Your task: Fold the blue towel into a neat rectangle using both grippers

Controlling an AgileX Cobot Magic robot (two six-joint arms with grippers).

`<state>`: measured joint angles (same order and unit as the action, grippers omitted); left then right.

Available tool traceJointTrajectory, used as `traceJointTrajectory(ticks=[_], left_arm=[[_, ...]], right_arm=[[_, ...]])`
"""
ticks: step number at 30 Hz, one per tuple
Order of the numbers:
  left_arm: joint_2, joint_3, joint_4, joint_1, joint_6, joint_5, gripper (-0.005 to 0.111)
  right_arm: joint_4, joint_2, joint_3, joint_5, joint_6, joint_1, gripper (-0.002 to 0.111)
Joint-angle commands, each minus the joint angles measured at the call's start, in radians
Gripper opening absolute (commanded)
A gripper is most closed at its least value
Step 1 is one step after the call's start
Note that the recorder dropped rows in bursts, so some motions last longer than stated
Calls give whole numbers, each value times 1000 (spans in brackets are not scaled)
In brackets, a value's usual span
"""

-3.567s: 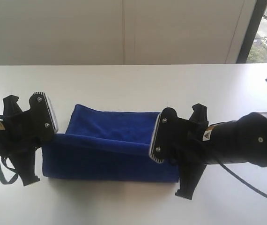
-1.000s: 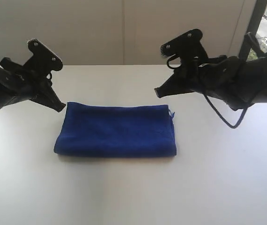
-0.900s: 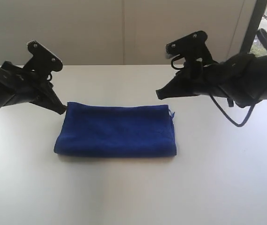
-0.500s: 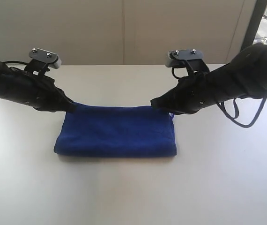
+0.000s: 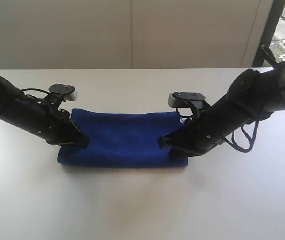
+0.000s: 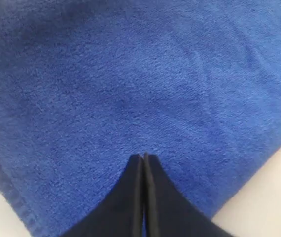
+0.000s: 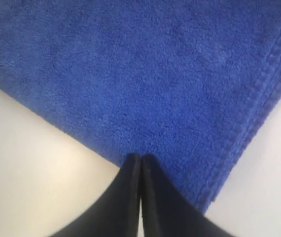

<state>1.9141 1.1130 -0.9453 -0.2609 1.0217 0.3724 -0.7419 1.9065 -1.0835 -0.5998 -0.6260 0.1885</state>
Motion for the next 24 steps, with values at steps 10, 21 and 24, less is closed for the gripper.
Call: traceJointTrajectory(ticks=[10,21,24], left_arm=[[18,3,280,-45,-315,-22,0],[-61,5,480,-45,-462,9,0],[-147,4,480,-45,-462,-75,0]], right_arm=[[274,22,-3,51,252,34,0],[317,-73,-3,35,255,34,0],[317,-122,-22,58,274,36,0]])
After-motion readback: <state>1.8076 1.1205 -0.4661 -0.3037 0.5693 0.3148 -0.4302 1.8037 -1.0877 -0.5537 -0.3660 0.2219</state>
